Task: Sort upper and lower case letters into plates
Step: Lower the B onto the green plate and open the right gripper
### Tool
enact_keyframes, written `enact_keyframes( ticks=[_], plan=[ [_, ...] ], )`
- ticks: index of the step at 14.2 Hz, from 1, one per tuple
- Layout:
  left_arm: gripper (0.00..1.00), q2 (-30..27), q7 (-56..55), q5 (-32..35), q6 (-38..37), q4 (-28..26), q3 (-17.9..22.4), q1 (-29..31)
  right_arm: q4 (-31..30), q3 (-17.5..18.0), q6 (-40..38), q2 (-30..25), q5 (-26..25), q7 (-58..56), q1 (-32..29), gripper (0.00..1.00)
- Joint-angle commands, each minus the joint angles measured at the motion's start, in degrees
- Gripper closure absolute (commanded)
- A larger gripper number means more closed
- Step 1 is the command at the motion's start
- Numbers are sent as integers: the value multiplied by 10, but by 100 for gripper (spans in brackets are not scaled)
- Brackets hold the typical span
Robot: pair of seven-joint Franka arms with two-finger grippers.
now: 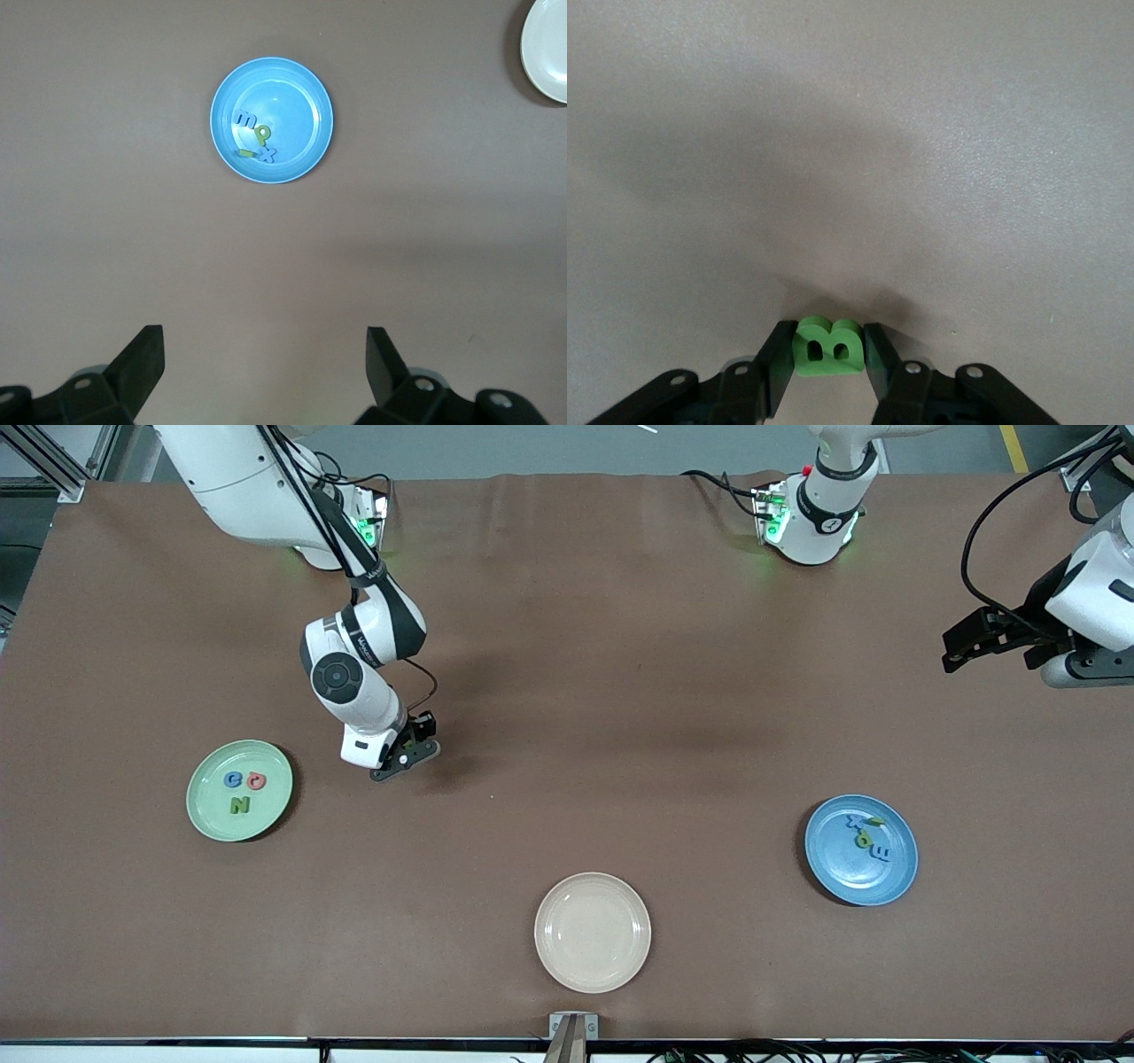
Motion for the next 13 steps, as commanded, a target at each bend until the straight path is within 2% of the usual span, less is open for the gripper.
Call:
enact_keyframes(
  ticks=[1,3,6,7,10,13],
  plan=[
    [0,-13,1,-4,6,-10,0,2,-5,-3,7,9,-1,-4,-10,75],
    [0,-14,1,-4,6,-10,0,2,0,-3,-16,-11,-1,-10,-48,78],
    [0,-14,1,-4,5,-11,0,2,75,-3,-212,-63,-2,-109,-139,80],
    [0,-14,1,-4,6,-11,0,2,101,-3,-248,-64,-2,-146,-178,80],
    [0,-14,0,-4,6,-10,0,2,119,-3,-229,-54,-10,-277,-274,81],
    [0,-12,-1,-5,6,-5,0,1,130,-3,-165,-11,-10,-310,-294,83]
  ],
)
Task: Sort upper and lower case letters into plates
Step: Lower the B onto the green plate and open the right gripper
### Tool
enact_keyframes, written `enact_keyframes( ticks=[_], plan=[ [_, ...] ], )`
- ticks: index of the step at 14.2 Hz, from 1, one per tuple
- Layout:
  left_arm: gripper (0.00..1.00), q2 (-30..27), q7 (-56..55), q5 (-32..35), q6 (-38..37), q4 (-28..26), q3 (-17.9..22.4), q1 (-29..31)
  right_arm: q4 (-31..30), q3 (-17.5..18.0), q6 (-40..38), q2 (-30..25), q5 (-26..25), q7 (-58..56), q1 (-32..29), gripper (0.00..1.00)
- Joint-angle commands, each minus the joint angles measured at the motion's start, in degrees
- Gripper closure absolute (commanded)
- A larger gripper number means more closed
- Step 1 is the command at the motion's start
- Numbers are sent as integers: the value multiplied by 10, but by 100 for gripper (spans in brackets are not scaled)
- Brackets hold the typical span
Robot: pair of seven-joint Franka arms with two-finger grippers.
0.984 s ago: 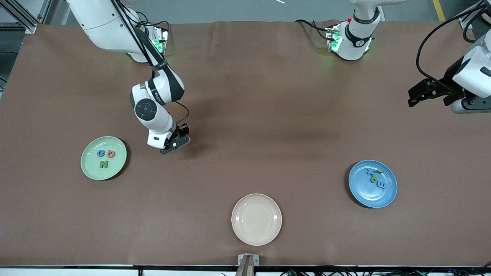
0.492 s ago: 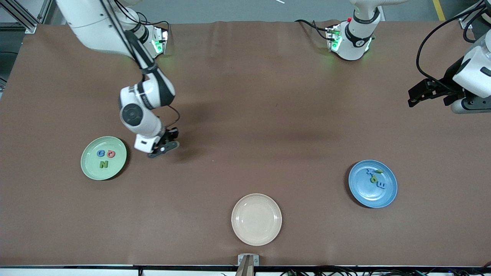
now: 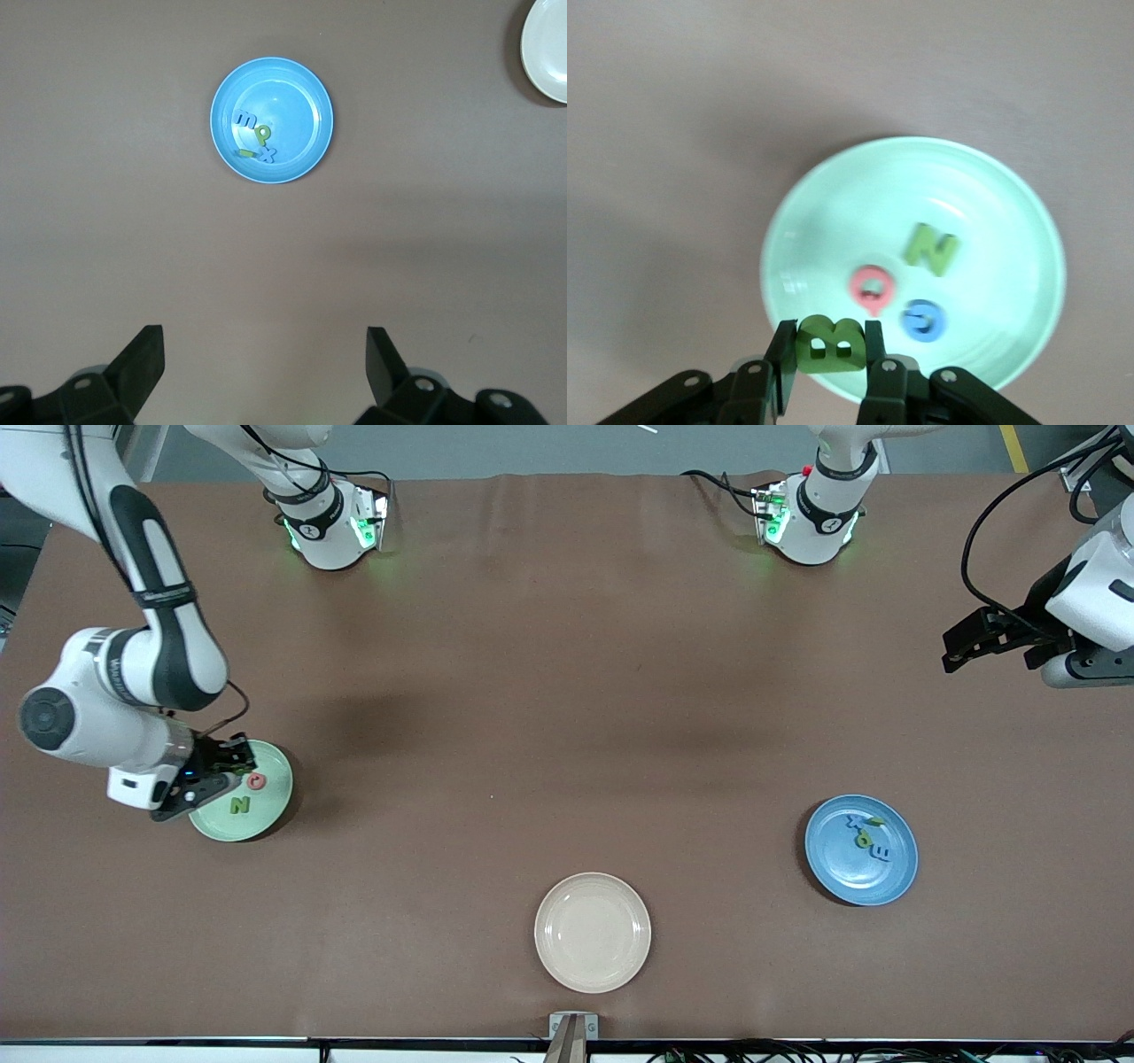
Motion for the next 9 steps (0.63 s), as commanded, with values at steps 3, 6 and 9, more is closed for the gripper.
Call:
enact_keyframes(
  ticks=[3,6,9],
  plan=[
    [0,-12,-3,-5,5,-4,-1,-1,59,13,39,87,-8,-3,3,83],
    [0,-12,-3,-5,5,-4,-1,-2,100,13,51,134,-8,-3,5,83],
    [0,-10,-5,-5,5,-4,-1,-1,101,13,65,144,-8,-2,6,56]
  ],
)
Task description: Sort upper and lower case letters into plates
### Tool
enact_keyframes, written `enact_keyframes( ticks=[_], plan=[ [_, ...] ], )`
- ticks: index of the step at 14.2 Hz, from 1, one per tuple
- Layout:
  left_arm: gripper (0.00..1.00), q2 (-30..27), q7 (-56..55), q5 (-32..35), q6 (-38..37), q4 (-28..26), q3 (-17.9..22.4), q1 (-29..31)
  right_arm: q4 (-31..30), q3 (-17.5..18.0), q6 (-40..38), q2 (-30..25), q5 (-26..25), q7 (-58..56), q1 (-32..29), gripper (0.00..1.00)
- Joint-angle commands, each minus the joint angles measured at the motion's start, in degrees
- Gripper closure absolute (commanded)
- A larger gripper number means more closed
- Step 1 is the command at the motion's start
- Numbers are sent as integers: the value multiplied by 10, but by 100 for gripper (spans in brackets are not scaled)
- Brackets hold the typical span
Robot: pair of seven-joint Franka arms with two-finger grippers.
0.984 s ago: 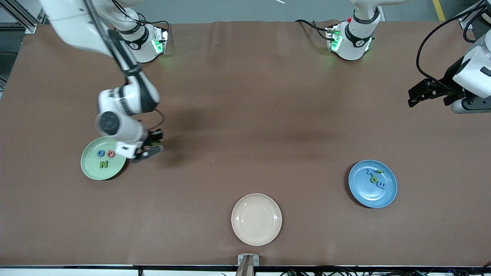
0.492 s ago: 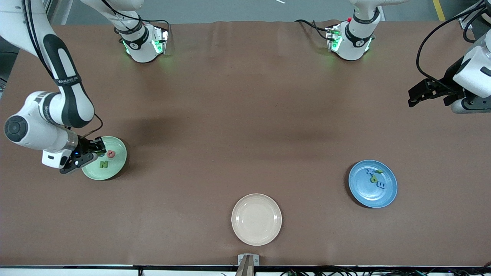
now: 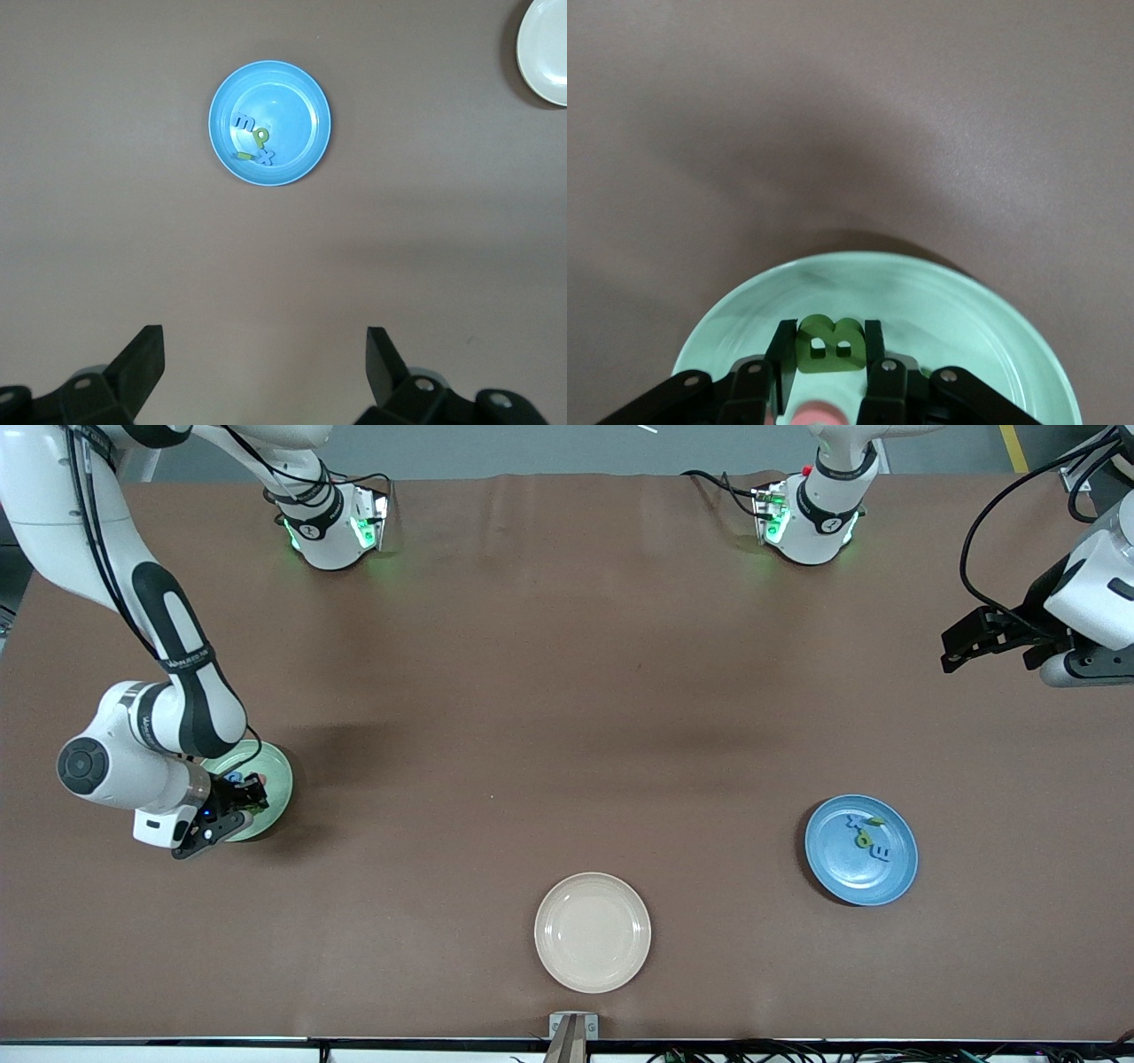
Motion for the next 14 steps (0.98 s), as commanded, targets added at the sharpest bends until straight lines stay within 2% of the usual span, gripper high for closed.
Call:
enact_keyframes(
  ticks=[1,2,5,8,11,14],
  plan=[
    [0,-10,-4,-5,3,-6,0,2,9,3,-3,4,-7,10,-1,11],
    [0,-12,-4,-5,2,-7,0,2,7,3,-9,-3,-7,11,-5,0],
    [0,-16,-3,-5,-7,-8,4,4,8,3,-104,-77,-6,45,-3,0],
    [0,-16,-3,-4,-9,-8,6,5,8,7,-242,-188,-2,172,4,0],
    [0,-16,-4,-4,-9,-8,6,5,6,7,-311,-261,-1,291,21,0],
    [0,-16,-4,-5,-8,-7,7,7,12,7,-341,-329,0,324,20,0]
  ],
)
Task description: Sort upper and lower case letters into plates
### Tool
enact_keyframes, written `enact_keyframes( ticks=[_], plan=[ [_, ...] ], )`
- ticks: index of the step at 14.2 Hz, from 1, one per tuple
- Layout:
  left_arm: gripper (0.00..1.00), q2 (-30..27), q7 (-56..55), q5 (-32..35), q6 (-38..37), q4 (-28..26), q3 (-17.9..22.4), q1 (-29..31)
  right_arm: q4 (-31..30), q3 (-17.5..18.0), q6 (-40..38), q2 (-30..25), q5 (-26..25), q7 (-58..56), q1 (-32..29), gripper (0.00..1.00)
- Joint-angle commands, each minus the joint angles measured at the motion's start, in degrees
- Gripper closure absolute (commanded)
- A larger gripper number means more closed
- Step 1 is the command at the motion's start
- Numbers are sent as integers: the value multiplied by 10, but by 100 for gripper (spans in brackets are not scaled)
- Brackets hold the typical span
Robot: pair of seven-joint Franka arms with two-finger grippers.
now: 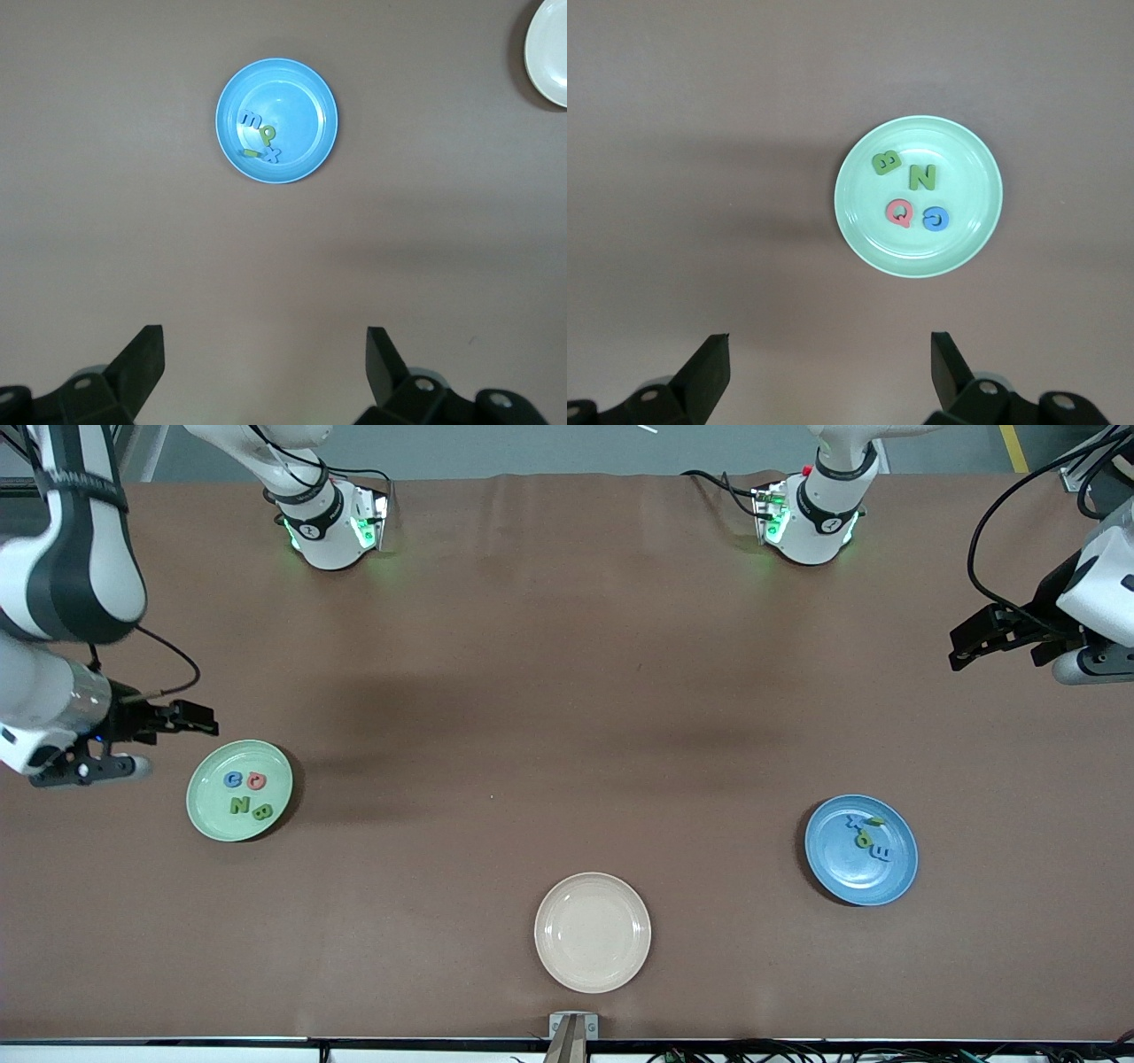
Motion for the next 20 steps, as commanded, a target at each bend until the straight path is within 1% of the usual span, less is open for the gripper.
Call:
enact_keyframes(
  ticks=[1,3,4,6,8,12,16,18,20],
  plan=[
    [0,-12,-2,-5,-3,-6,1,7,-24,-1,-5,-64,0,36,-4,0],
    [0,-11,-2,-5,-1,-5,0,7,-13,1,-15,-88,-1,71,-1,0],
    [0,-10,-2,-5,2,-5,1,7,6,-1,-17,-87,-1,78,-3,0],
    [0,-8,-2,-5,2,-5,0,7,43,-5,-55,-84,0,73,-12,0],
    [0,-9,-2,-5,1,-8,1,7,102,-5,-86,-71,0,71,-18,0],
    [0,-9,-1,-4,2,-5,1,7,130,-5,-91,-69,0,78,-19,0],
    [0,-5,10,-3,3,7,1,8,135,-5,-90,-69,-1,77,-18,0],
    [0,-5,11,-2,3,4,2,9,144,-5,-89,-69,-1,77,-19,0],
    [0,-5,11,-3,3,6,1,20,148,-5,-86,-68,-1,77,-19,0]
  ],
)
